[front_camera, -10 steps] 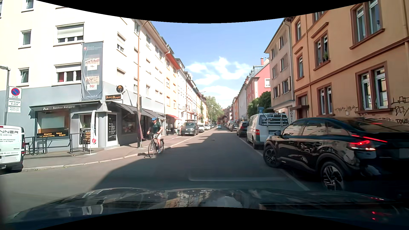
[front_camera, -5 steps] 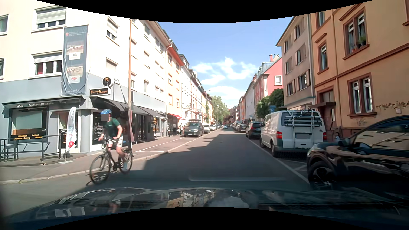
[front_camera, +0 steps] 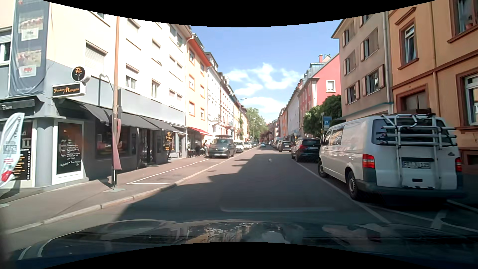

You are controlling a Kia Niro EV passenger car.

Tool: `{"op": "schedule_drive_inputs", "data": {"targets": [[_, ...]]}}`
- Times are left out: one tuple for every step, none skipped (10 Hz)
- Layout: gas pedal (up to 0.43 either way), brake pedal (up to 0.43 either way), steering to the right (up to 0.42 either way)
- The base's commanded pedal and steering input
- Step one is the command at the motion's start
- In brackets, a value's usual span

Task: Follow the waypoints while adhering to traffic rules and regulations

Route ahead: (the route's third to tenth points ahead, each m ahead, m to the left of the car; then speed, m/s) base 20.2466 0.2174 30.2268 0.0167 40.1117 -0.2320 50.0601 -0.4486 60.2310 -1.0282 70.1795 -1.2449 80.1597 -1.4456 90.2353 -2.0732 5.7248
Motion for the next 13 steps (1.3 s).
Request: {"op": "schedule_drive_inputs", "data": {"targets": [[0.000, 0.000, 0.022], [0.000, 0.000, 0.026], [0.000, 0.000, 0.027], [0.000, 0.000, 0.027], [0.000, 0.000, 0.027], [0.000, 0.000, 0.027], [0.000, 0.000, 0.027], [0.000, 0.000, 0.027], [0.008, 0.000, 0.027], [0.020, 0.000, 0.027], [0.020, 0.000, 0.027], [0.028, 0.000, 0.027], [0.028, 0.000, 0.027]]}}
